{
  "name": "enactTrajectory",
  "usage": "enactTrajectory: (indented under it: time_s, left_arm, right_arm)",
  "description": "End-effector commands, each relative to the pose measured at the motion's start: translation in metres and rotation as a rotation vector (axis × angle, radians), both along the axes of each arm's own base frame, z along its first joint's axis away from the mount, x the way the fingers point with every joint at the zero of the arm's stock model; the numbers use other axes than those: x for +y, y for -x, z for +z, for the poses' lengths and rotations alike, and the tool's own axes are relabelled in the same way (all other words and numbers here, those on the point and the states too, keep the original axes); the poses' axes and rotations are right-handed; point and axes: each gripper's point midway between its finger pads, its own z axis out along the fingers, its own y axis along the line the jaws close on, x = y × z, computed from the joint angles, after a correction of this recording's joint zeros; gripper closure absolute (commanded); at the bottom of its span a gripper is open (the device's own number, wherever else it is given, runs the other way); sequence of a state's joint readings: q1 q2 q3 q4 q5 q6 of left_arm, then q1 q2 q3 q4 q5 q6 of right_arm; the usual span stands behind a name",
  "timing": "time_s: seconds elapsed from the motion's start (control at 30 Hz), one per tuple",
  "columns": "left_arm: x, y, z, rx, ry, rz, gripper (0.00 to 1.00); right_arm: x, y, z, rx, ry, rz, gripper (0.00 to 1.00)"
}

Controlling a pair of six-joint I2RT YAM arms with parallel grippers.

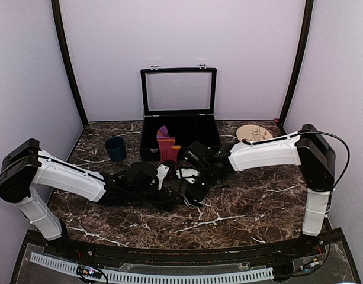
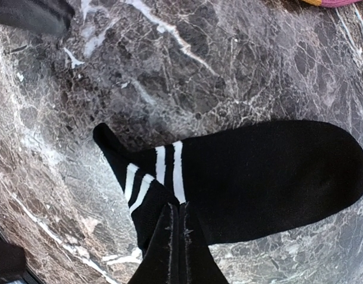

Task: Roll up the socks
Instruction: Roll the sock at the center of the board.

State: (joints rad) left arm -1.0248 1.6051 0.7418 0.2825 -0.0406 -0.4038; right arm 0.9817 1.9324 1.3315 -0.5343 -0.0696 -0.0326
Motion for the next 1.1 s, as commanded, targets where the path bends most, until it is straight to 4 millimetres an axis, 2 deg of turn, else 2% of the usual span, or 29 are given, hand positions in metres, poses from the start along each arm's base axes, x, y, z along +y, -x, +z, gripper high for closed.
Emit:
enactTrajectory:
  time_s: [0.0,0.27,0.77,1.07]
  left_arm:
    - [-0.013,-0.002,0.0,-0.012,-0.012,-0.029,0.15]
    - [-0.017,-0.011,-0.02,-0.003,-0.09,-0.006,0.16]
    - [-0.012,-0.022,-0.039,0.0,-0.185,0.041,0.17]
    - [-0.012,-0.028,-0.038,-0.016,-0.202,0.063,0.31]
  right_arm:
    - [0.005,-0.006,-0.005,0.006,-0.025,-0.004,1.0]
    - [0.003,-0.006,-0.011,0.022,-0.03,-0.009,1.0]
    - [0.001,-0.008,-0.016,0.047,-0.04,-0.018,1.0]
    - [0.002,-0.006,-0.017,0.061,-0.047,-0.014,1.0]
